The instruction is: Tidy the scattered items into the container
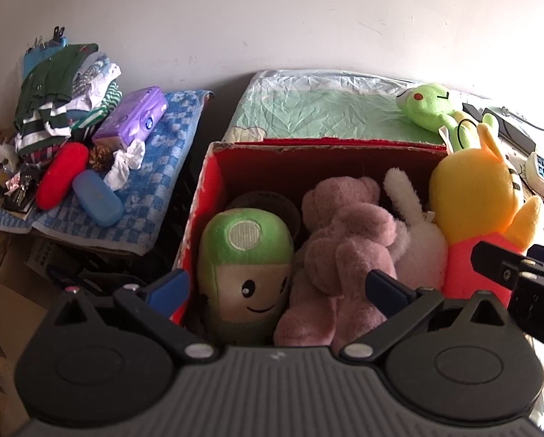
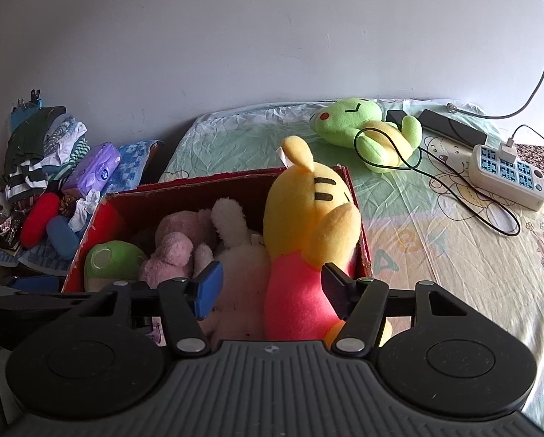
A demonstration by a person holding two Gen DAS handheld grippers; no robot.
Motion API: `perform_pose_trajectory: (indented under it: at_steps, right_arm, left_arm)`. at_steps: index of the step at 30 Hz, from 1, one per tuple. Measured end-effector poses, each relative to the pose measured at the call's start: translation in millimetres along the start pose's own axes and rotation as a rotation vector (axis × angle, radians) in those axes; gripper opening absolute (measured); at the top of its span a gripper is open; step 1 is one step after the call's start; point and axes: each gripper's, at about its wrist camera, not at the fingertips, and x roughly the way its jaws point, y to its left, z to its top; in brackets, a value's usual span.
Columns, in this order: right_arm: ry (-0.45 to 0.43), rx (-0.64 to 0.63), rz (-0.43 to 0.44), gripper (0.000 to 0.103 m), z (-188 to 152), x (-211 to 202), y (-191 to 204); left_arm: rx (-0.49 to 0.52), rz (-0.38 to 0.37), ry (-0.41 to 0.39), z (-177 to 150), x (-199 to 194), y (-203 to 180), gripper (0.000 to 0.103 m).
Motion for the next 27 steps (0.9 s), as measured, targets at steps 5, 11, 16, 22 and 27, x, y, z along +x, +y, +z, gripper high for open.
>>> perform_pose_trajectory:
  at_steps: [5, 11, 16, 22, 27]
  right_arm:
    - [-0.011, -0.005, 0.005, 0.064, 1.8, 0.2, 2.8]
    - [-0.002, -0.005, 0.02, 0.064, 2.2, 4.6, 4.3]
    - [0.0, -0.007, 0.026, 0.064, 1.7, 6.2, 5.5]
    - [-0.001, 0.007, 0.035, 0.064, 3.3, 7.8, 2.5]
    - [-0.006, -0.001, 0.039, 0.064, 4.3, 7.9, 3.3]
  left_arm:
    - [-0.012, 0.006, -0.004, 2.0, 1.0, 3.1, 0.103]
    - [-0.023, 0.012, 0.014, 1.7, 7.3, 8.9, 0.103]
    - [-0.022, 0.013, 0.016, 0.2, 9.5, 9.5, 0.103]
    - [-0.012, 0.019, 0.008, -1.1, 9.8, 8.0, 0.103]
    - [-0.004, 0.027, -0.009, -0.7, 7.0, 5.7, 0.103]
